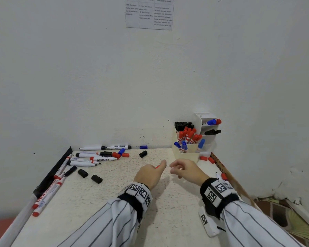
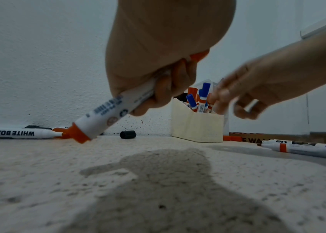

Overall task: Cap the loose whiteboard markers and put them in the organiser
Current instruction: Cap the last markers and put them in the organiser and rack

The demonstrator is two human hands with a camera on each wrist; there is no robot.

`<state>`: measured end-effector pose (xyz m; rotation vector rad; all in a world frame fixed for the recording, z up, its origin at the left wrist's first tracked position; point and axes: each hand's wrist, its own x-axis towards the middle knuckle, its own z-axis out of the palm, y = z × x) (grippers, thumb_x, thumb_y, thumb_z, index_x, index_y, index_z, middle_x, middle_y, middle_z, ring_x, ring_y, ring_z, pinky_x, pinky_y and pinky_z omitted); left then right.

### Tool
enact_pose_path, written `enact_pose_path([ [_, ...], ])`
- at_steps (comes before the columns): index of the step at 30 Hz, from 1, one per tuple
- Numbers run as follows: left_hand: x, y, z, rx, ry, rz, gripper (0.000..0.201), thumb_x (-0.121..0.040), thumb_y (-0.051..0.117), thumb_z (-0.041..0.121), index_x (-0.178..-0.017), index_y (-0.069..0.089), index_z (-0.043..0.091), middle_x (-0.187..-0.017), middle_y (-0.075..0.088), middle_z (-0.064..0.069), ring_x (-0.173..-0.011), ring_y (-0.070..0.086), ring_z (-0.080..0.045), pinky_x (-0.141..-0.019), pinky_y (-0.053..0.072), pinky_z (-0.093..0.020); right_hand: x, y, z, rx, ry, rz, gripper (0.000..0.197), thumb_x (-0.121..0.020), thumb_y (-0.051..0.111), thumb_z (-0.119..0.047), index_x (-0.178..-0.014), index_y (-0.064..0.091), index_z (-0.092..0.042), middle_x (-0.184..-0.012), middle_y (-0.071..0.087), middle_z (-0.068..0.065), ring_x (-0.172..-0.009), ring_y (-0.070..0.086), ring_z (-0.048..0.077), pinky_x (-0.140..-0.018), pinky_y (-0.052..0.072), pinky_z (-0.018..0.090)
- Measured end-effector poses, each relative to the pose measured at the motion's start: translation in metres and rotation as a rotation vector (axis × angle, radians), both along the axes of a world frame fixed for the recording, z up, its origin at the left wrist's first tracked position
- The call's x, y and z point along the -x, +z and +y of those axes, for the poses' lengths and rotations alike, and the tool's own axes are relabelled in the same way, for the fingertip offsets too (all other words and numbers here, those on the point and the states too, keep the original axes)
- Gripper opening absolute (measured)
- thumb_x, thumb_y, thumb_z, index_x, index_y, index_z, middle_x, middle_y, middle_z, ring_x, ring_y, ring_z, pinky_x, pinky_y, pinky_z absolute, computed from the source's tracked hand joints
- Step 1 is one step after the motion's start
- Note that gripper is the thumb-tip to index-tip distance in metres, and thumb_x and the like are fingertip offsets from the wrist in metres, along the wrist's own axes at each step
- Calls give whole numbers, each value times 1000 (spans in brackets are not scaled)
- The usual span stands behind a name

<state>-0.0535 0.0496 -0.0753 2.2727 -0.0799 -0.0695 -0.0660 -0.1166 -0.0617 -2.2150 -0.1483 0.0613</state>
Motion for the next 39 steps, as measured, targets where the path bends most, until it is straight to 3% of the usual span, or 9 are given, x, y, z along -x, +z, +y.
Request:
enact_pose_path([
  [5,-4,7,-3,79,26,-18,58,-89,38,56,-49,23,17,-47,24,3,-46,24,-16,-52,20,-28,-5,-3,-53,468,-273,148,8,-89,58,-14,-93,61,-20,-101,62,-3,-98,57,13,-83,42,18],
  [8,-10,6,-8,146,34,-5,54,-90,36,53,-51,24,17,-49,25,2,-48,24,-16,-53,20,-28,4,-3,-69,620,-354,278,24,-89,57,-14,-112,61,-12,-116,62,2,-107,57,16,-85,42,19],
  [12,-14,5,-20,315,-5,-24,52,-93,32,56,-61,36,15,-63,39,-1,-62,38,-17,-62,30,-30,5,-13,-76,671,-390,348,34,-84,63,-16,-117,58,-9,-120,60,5,-110,56,19,-87,47,22],
  [14,-16,9,-25,406,-60,-91,49,-97,28,51,-80,55,14,-80,54,-1,-79,51,-18,-78,40,-33,3,-18,-75,667,-399,364,37,-84,63,-16,-120,55,-10,-123,58,6,-112,55,19,-90,47,23],
  [16,-23,14,-29,473,-73,-198,40,-101,28,37,-116,55,11,-107,59,-10,-103,55,-27,-93,43,-38,1,-18,-75,672,-396,377,38,-85,62,-14,-121,54,-10,-125,56,7,-114,54,20,-91,46,23],
  [19,-42,28,-34,528,-28,-357,31,-99,38,26,-126,48,13,-118,52,-12,-107,54,-27,-98,46,-40,-3,-19,-75,642,-385,392,37,-86,61,-15,-121,54,-9,-125,57,7,-114,54,20,-91,45,23],
  [26,-84,66,-50,712,37,-566,18,-92,55,7,-108,58,13,-93,59,12,-87,57,-5,-79,45,-9,-11,-8,-82,447,-421,315,29,-92,52,-21,-118,54,-8,-103,55,3,-89,51,16,-60,39,16],
  [33,-110,58,-77,601,-62,-558,20,-91,54,2,-110,58,8,-96,59,4,-88,60,-11,-74,44,-1,-20,-15,-97,93,-580,221,7,-87,53,-18,-92,49,-21,-94,58,3,-78,59,17,-84,54,35],
  [39,-121,53,-89,398,-88,-518,25,-90,55,3,-113,49,12,-95,62,-8,-92,61,-20,-85,50,-32,-22,-13,-104,-41,-615,194,11,-88,51,-17,-99,50,-19,-106,59,8,-80,60,17,-77,55,33],
])
